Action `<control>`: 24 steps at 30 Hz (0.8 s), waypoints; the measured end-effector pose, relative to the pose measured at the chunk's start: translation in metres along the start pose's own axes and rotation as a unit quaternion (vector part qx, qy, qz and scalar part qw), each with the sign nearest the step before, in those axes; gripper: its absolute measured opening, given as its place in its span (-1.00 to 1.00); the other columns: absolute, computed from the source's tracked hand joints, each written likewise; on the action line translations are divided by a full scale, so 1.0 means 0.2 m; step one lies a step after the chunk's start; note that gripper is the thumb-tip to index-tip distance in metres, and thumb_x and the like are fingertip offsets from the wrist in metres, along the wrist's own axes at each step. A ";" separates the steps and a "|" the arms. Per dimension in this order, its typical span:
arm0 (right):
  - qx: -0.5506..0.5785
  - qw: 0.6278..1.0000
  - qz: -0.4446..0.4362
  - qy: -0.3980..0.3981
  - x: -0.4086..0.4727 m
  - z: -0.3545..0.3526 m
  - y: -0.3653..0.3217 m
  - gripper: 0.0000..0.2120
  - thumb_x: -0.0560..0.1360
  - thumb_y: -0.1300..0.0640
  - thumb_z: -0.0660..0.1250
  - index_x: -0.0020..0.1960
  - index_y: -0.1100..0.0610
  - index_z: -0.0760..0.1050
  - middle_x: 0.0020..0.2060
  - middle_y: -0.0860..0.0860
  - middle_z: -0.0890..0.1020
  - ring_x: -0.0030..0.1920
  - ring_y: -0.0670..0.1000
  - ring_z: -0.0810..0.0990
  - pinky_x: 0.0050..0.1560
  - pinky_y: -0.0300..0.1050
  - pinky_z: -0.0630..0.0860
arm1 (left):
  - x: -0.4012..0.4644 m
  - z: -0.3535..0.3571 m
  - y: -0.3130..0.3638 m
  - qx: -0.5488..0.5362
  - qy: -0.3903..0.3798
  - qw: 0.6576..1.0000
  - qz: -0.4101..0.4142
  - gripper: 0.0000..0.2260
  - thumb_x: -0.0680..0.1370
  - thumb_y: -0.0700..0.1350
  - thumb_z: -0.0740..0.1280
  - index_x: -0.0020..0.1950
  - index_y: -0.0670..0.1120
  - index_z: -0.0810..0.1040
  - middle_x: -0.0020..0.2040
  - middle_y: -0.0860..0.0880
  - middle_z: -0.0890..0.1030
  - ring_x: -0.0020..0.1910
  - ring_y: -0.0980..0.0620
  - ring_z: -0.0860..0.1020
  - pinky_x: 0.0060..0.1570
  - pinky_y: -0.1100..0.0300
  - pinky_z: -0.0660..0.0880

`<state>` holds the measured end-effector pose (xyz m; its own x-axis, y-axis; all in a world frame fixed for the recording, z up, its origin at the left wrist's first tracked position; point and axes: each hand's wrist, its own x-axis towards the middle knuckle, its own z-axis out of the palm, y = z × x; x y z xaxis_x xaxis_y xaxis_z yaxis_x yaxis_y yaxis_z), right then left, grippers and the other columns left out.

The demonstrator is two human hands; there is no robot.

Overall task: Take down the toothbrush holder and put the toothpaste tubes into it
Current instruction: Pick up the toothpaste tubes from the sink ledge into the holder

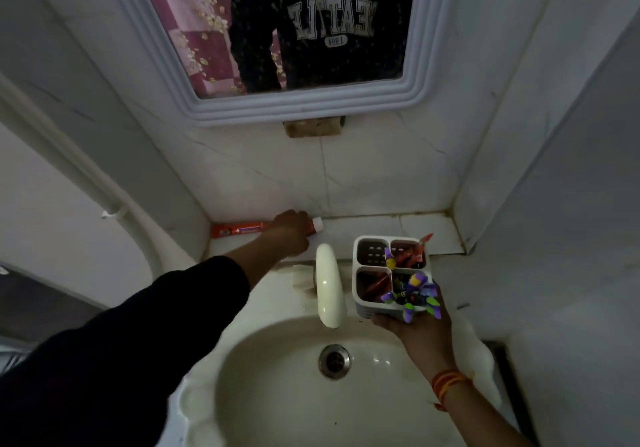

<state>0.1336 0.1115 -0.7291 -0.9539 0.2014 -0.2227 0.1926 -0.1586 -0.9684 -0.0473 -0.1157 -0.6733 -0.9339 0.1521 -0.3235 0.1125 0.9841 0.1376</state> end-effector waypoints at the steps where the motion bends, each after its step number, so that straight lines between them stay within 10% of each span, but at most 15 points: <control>1: -0.004 1.000 0.002 0.003 0.00 0.01 -0.01 -0.26 0.19 0.69 0.55 0.31 0.39 0.45 0.13 0.13 0.63 -0.15 -0.50 0.64 -0.28 -0.60 0.55 | 0.03 0.05 -0.01 0.010 -0.003 1.000 -0.003 -0.52 0.51 -0.10 0.38 0.42 -0.11 0.43 0.29 -0.18 0.52 0.29 -0.24 0.52 0.16 0.03 0.48; 9: -0.046 0.999 0.016 0.025 0.06 -0.01 0.04 -0.34 0.29 0.69 0.50 0.32 0.40 0.44 0.07 0.16 0.62 -0.19 -0.43 0.68 -0.35 -0.57 0.55 | 0.06 0.02 0.01 0.038 -0.023 0.999 0.018 -0.61 0.58 0.03 0.30 0.37 -0.08 0.45 0.26 -0.21 0.46 0.12 -0.23 0.57 0.04 0.00 0.48; 15: -0.107 0.989 0.100 0.032 0.07 -0.05 0.15 -0.35 0.34 0.02 0.67 0.31 0.27 0.58 0.07 0.08 0.70 -0.20 -0.34 0.57 -0.36 -0.71 0.39 | -0.07 -0.43 0.27 -0.166 -0.153 0.974 0.030 -0.62 0.54 0.07 0.41 0.28 -0.10 0.56 0.08 -0.13 0.69 -0.10 -0.04 0.68 0.16 -0.02 0.60; 24: -0.139 0.987 0.078 0.021 0.04 -0.04 0.09 -0.40 0.32 0.09 0.68 0.28 0.29 0.61 -0.02 0.04 0.70 -0.28 -0.55 0.57 -0.32 -0.68 0.45 | -0.18 -0.55 0.66 -0.076 -0.350 0.934 0.005 -0.81 0.60 -0.11 0.31 0.13 -0.19 0.57 0.09 -0.23 0.72 -0.08 -0.16 0.72 -0.23 0.12 0.56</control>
<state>0.1320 0.1186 -0.7501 -0.8988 0.2356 -0.3697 0.3969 0.0793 -0.9144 -0.0365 -0.0005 -0.5401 -0.4768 0.2365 -0.8466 0.0212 0.9659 0.2579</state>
